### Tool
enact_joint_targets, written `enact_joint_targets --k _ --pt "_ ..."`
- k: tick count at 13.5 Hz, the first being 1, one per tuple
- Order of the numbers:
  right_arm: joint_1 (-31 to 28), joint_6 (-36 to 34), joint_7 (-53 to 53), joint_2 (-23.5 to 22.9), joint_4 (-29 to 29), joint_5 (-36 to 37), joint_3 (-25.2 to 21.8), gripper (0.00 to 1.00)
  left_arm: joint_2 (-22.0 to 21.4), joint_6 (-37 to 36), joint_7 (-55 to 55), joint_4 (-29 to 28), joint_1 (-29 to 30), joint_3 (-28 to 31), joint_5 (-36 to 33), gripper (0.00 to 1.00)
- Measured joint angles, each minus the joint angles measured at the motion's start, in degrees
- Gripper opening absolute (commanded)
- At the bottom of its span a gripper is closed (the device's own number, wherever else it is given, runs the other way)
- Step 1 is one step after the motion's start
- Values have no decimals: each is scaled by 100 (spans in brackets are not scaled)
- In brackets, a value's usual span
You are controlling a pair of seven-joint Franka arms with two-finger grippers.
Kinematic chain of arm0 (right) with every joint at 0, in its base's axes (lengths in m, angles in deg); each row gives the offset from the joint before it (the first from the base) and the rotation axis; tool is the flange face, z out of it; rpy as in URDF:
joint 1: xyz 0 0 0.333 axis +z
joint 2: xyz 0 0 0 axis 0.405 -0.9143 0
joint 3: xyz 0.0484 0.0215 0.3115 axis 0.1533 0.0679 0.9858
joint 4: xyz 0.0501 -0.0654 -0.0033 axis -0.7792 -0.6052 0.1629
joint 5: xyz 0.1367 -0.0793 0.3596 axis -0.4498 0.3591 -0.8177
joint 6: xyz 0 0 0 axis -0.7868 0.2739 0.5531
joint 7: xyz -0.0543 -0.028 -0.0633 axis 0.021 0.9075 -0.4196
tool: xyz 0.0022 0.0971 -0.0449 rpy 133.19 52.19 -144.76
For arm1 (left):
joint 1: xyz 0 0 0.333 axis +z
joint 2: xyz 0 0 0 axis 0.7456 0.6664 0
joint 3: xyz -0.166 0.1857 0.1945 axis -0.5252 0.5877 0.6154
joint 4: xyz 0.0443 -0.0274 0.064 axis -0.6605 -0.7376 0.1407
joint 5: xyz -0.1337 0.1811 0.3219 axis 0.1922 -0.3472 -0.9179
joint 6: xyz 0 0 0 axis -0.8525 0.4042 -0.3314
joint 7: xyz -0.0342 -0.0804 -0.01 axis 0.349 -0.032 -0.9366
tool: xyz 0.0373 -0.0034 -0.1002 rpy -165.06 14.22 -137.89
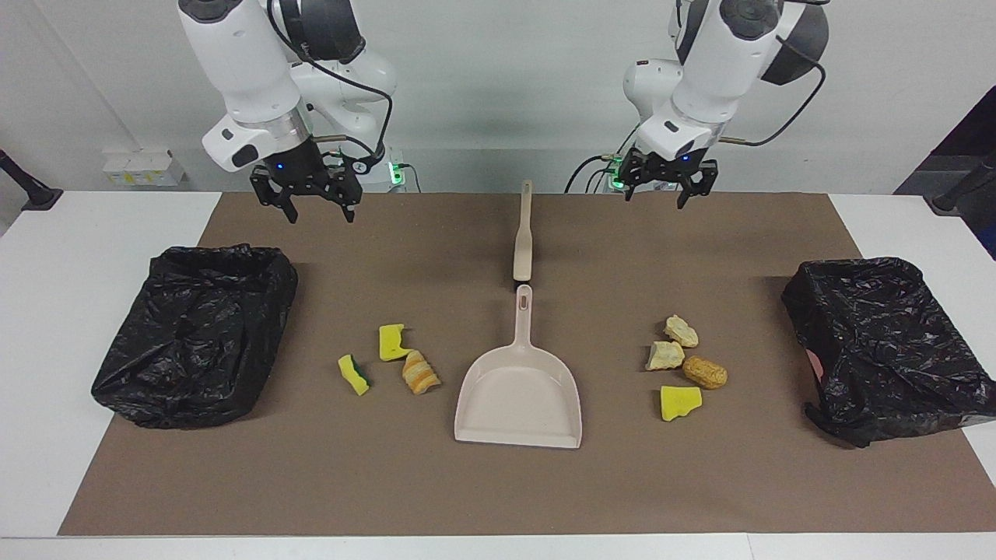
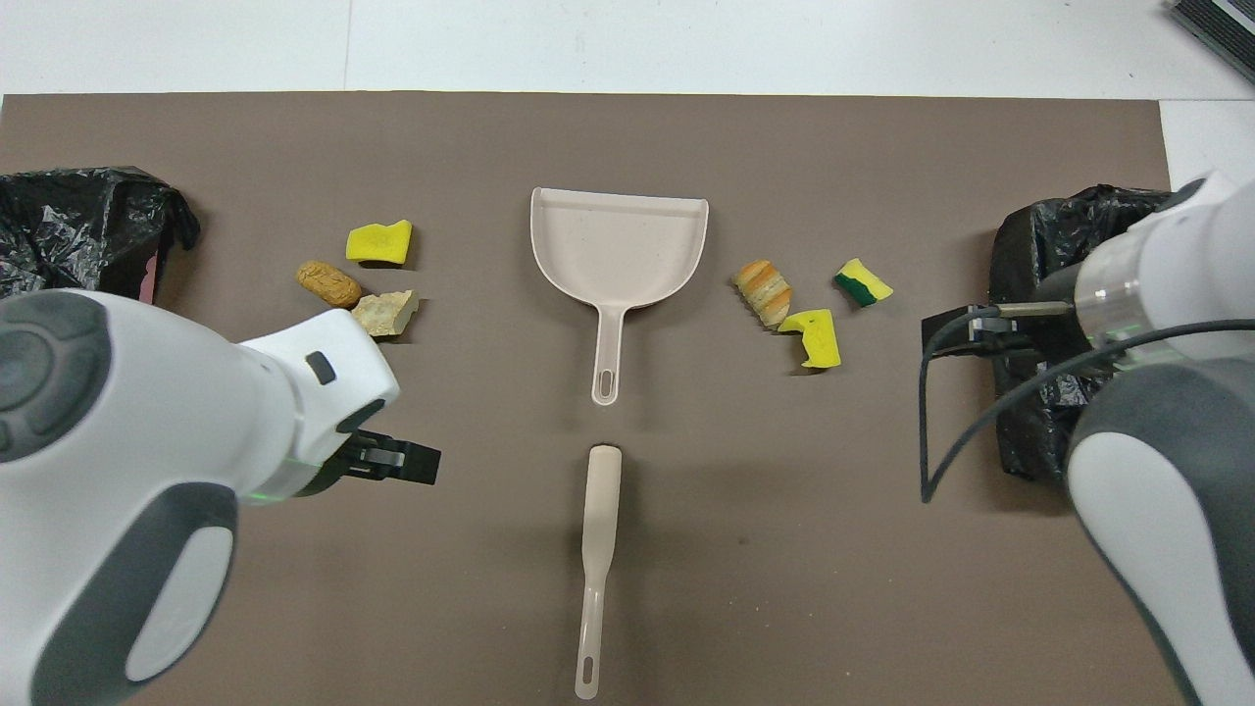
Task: Sweep and dump trash in bin
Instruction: 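Grasp the dustpan handle with the right gripper while the left gripper grasps the brush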
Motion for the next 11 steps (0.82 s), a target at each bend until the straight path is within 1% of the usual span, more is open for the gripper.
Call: enact_joint_targets --k 2,5,6,8,11 --pt "302 476 420 -343 49 -41 3 100 -24 380 -116 -345 -376 -6 19 100" --pt "1004 1575 1290 -1048 82 -93 11 100 -20 1007 -201 -980 -944 -7 55 100" --pt "1210 1821 1522 -1266 127 -92 11 100 -16 1142 -211 -1144 -1088 -3 116 100" --pt "1505 2061 1850 -1689 374 -92 10 100 32 1631 -418 -1549 -1505 -1 227 100" --pt "1769 2306 2091 -2219 743 -90 2 100 175 2506 -797 -2232 -2261 -10 538 100"
